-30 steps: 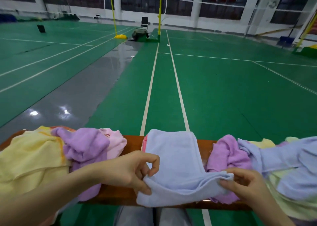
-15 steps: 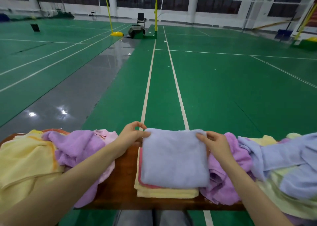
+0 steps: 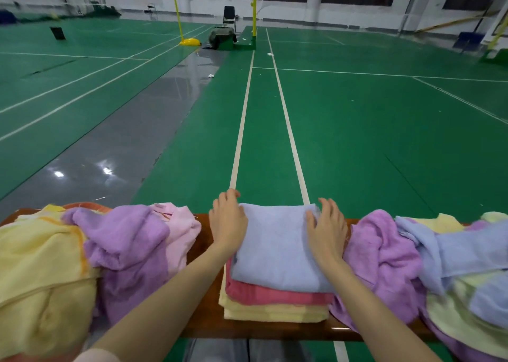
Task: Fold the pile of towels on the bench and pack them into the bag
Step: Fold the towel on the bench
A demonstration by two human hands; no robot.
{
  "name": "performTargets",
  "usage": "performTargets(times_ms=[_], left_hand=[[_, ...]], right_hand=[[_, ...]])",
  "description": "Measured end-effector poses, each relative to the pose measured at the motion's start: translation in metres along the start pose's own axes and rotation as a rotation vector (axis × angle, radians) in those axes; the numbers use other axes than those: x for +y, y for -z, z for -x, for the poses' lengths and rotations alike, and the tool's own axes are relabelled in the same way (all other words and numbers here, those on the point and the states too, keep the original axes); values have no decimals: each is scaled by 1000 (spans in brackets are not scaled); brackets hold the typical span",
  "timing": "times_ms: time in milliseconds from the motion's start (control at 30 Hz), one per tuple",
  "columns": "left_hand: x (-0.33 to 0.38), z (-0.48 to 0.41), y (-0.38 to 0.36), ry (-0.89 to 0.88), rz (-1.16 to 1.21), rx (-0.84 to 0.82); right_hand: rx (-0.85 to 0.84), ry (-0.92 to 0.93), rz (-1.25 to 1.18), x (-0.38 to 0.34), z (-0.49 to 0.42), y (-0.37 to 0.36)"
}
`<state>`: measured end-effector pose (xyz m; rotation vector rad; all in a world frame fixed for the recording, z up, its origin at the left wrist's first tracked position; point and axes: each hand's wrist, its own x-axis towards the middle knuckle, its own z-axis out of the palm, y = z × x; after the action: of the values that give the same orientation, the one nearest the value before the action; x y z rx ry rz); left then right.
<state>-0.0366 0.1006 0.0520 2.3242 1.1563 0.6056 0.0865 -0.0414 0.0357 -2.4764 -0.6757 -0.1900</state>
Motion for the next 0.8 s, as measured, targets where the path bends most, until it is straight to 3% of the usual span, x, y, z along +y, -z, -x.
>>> performTargets(times_ms=[67,133,233,300,400,800], left_hand=[[11,12,-4,-319,-111,85],[20,26,-11,-520,-204,52],[27,43,-18,-455,-335,-323],[20,49,-27,-410,-415,-415],[10,57,-39,-371,-542,-339],[2,54,-50,-415,-469,-251]], right_hand=[[9,155,92,-3,8,2],[-129,190,149,-6,16,4],[-317,76,95,-2,26,1],[-334,45,-32,4,31,2],[-344,51,-68,9,38,2],[-358,7,41,3,43,1]])
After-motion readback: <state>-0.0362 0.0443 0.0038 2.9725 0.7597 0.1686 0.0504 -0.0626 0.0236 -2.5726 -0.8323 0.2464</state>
